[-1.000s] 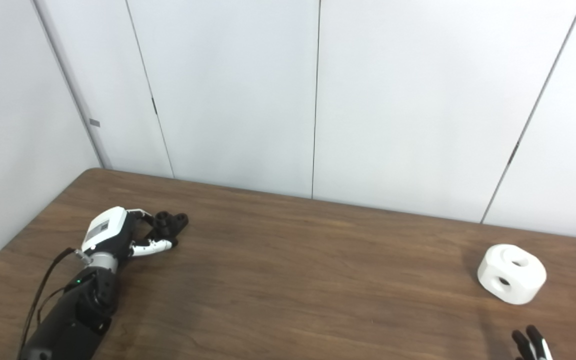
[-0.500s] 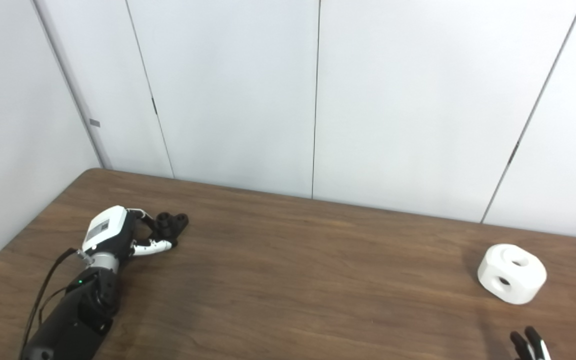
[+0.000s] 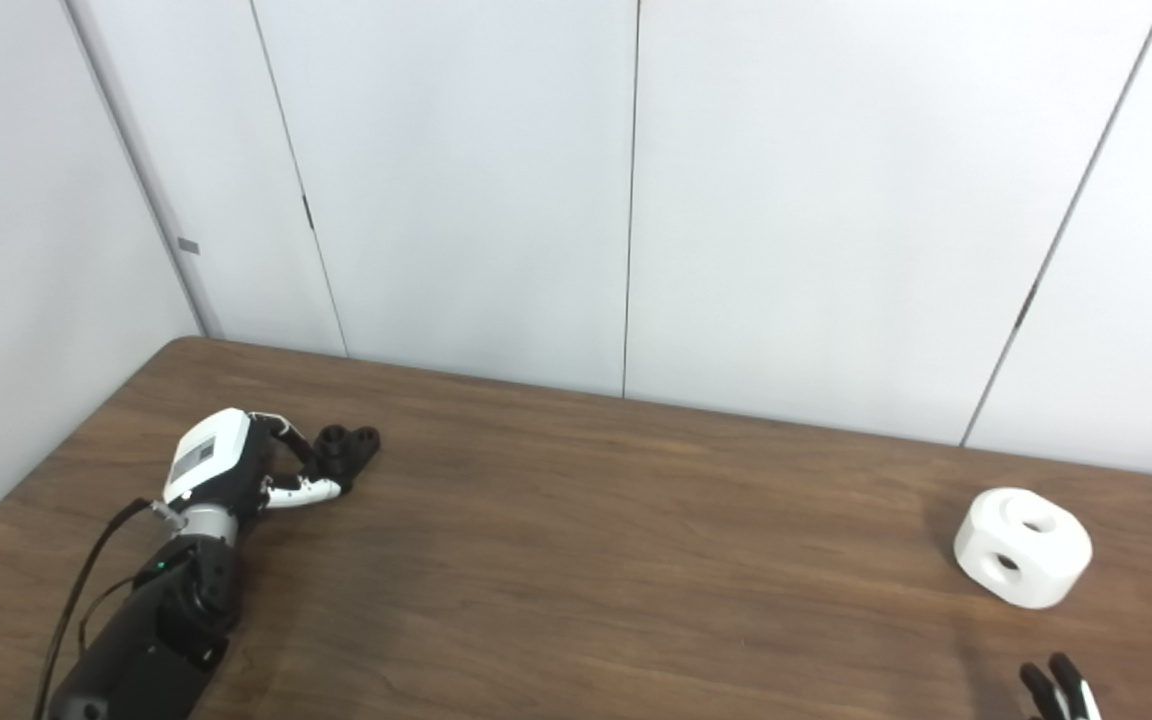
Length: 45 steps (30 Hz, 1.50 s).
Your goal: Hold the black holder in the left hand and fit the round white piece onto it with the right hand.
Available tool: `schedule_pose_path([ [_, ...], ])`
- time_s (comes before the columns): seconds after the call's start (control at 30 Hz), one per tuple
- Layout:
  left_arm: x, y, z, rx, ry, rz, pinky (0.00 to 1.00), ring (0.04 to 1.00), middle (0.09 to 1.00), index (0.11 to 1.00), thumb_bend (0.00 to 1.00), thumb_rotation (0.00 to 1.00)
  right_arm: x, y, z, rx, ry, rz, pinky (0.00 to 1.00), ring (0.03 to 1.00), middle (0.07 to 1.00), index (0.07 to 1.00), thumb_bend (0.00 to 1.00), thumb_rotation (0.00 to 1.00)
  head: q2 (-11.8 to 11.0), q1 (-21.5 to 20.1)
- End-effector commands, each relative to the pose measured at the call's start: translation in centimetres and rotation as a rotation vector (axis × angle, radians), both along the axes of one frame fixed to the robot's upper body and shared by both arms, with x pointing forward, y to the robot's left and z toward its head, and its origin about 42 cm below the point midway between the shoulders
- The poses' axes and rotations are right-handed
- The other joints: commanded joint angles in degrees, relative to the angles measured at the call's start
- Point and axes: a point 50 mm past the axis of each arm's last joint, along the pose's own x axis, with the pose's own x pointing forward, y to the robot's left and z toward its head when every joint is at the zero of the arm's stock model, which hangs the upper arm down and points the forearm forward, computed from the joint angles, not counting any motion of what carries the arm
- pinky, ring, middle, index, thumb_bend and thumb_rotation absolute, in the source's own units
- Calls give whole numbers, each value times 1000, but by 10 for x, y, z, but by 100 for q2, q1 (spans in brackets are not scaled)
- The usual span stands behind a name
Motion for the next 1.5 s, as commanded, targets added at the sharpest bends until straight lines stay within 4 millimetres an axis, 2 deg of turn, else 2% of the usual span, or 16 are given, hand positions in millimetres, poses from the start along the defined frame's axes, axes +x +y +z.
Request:
schedule_pose_path([
  [0.0,1,2,7,2,-18,-11,759,832,743,480,521,44,-9,2,-6,20,15,-13,1000,999,955,1000,550,1000,16,-11],
  [0.3,-9,-11,18,17,-12,-114,725,837,762,484,518,54,-8,4,-4,28,15,7,1000,1000,972,1000,567,1000,115,-136],
  [0.5,-21,-33,31,5,-9,-233,713,848,780,485,519,55,-8,8,3,57,21,4,1000,999,973,1000,572,1000,177,-204],
  [0.7,-38,-58,36,-46,-12,-316,771,880,792,485,518,56,-10,10,7,60,29,3,1000,1000,972,1000,584,1000,313,-339],
  [0.83,-51,-72,36,-42,-19,-412,720,846,800,486,516,56,-10,10,10,50,32,2,1000,999,966,1000,594,1000,398,-431],
  [0.97,-65,-89,33,-60,-7,-483,776,880,809,486,516,56,-11,11,12,44,28,-2,1000,976,949,1000,593,1000,598,-652],
  [1.1,-77,-106,29,-71,5,-579,735,856,807,486,516,58,-10,14,15,29,18,0,1000,963,935,1000,599,988,851,-926],
  [1.2,-84,-116,27,-75,13,-628,737,858,806,485,516,59,-9,16,16,17,8,1,1000,948,926,1000,617,971,955,-1019],
  [1.27,-91,-125,27,-83,23,-678,738,860,814,486,516,59,-8,18,19,6,-2,-1,998,938,918,999,628,961,1166,-1185],
  [1.47,-107,-148,23,-89,42,-800,731,861,802,485,518,58,-5,28,29,1,5,-12,1000,928,910,996,641,950,1448,-1415],
])
